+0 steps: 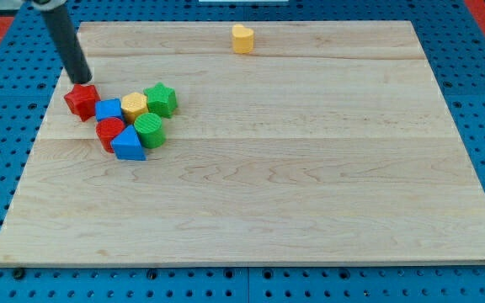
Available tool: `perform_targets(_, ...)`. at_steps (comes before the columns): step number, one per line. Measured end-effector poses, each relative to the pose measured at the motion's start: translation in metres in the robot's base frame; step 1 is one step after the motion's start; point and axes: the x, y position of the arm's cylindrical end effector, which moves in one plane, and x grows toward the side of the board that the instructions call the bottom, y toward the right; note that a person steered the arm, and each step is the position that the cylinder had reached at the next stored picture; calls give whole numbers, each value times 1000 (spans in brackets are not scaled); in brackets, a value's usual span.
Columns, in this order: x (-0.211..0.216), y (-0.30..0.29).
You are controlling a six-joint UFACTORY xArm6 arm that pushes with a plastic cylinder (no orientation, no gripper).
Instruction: Slide the red star and red circle down and right a bit
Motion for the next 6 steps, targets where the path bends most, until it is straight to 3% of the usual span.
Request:
perform_targets(2, 110, 58)
perform_targets(3, 144, 78)
perform_targets(4, 160, 18)
perform_targets(5, 205, 62)
perform_targets(6, 206, 116)
